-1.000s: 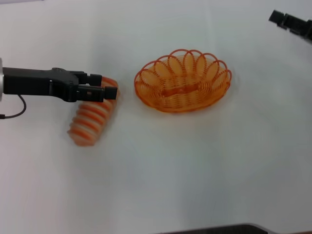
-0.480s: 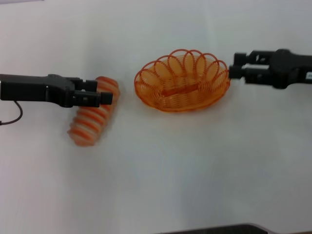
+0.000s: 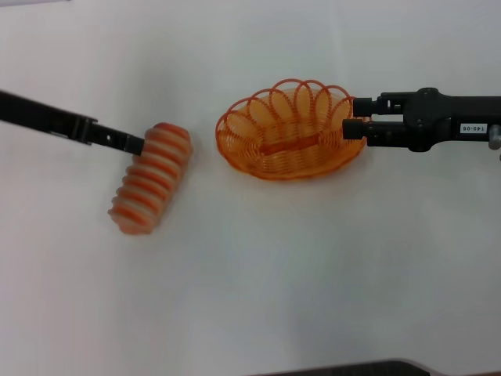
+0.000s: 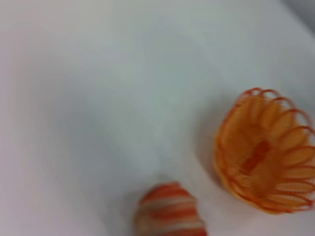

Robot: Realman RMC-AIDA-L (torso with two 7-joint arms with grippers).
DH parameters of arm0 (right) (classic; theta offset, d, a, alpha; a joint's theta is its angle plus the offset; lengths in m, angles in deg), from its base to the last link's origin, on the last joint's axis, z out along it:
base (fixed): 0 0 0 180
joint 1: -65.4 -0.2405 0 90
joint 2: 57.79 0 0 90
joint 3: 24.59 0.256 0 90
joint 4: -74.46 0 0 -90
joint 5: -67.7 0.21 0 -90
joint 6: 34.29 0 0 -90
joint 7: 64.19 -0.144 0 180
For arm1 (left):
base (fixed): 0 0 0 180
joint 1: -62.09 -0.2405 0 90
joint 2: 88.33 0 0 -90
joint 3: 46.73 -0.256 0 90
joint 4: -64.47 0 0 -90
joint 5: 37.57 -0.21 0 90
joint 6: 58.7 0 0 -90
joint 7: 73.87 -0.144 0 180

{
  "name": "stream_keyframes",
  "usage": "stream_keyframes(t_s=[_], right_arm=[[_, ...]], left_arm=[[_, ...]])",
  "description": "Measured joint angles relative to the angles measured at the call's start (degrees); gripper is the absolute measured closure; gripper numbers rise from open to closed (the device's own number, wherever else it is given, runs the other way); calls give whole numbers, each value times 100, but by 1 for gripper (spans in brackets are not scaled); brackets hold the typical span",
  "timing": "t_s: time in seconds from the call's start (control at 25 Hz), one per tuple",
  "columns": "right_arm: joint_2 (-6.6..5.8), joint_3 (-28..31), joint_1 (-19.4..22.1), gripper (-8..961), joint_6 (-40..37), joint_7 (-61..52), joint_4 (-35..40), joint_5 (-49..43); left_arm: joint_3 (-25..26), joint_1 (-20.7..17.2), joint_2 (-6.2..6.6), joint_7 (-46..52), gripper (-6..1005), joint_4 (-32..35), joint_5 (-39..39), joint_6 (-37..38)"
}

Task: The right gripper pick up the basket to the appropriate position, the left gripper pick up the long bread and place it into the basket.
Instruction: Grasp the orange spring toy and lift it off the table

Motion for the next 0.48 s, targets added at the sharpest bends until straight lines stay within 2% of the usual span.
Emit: stream_keyframes(t_s=[0.24,0.48], right_arm=[[8,24,26,339,44,80,-21,7],[14,135,85,339,-137,84,-27,38]], left_arm=[[-761,291,-96,982,175,225,-453,-216],[-1328,499,-393,1343,181,198,-1060,-474]])
